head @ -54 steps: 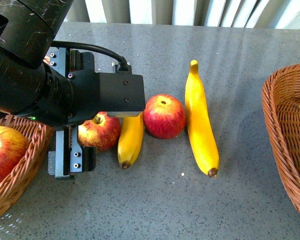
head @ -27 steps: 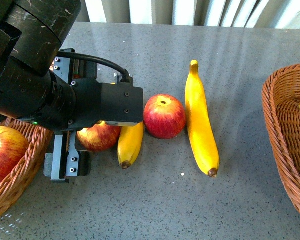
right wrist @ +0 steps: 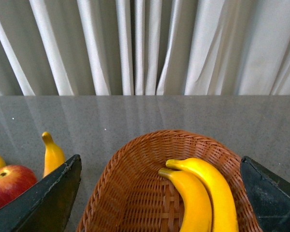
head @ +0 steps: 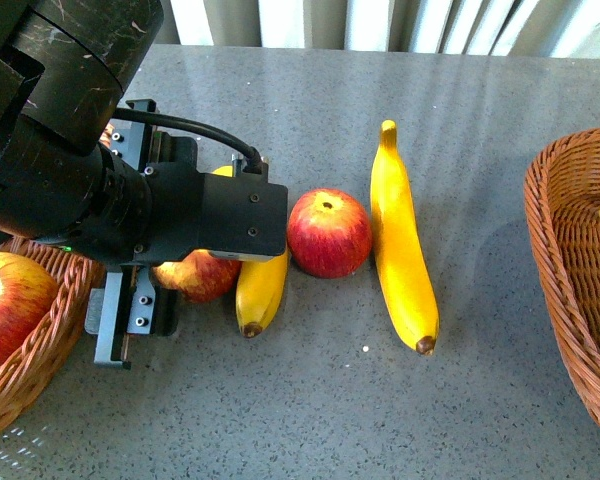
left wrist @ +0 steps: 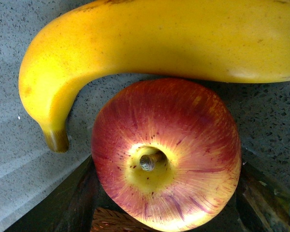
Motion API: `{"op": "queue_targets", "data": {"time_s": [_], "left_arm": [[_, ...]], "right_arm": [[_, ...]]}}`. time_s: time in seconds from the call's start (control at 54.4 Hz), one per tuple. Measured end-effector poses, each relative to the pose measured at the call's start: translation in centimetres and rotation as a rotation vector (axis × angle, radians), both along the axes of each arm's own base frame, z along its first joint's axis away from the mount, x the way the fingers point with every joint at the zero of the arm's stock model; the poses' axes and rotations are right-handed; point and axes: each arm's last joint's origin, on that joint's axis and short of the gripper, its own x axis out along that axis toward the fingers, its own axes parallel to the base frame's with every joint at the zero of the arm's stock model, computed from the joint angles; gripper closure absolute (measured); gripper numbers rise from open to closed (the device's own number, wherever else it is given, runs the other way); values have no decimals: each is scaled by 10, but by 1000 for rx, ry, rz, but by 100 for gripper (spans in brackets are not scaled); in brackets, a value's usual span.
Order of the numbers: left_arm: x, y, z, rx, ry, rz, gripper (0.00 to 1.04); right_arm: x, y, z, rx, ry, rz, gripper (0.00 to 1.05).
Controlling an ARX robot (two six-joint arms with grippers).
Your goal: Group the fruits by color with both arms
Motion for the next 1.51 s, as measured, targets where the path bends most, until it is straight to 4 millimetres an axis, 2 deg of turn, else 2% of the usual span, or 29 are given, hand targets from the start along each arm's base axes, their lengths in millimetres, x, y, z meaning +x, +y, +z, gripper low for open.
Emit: {"op": "queue_targets", "data": {"time_s": [0.22,0.496,0.606,0.735,0.827,0.9,0.974,1.066,1.451,1.507], "left_arm": [[-5,3,9,-18,-13,-27,38],[-4,17,55,-150,-111,18,40],[-2,28,76,-221,-154,82,40],[7,45,90,-261,-191,164,41],[20,69,98,-291,-227,275,43],[29,90,98,-300,-242,370,44],[35,111,89,-289,-235,464,45],[38,122,82,-283,-220,506,46],[24,140,59,-267,-152,520,48],[22,141,57,-265,-144,514,40]], "right_arm": [[0,0,0,0,0,0,9],[0,0,0,0,0,0,9],[0,0,0,0,0,0,9],[0,0,0,0,0,0,9],[0,0,0,0,0,0,9],[0,0,0,0,0,0,9],[0,0,0,0,0,0,9],[0,0,0,0,0,0,9],[0,0,0,0,0,0,9],[0,0,0,0,0,0,9]]}}
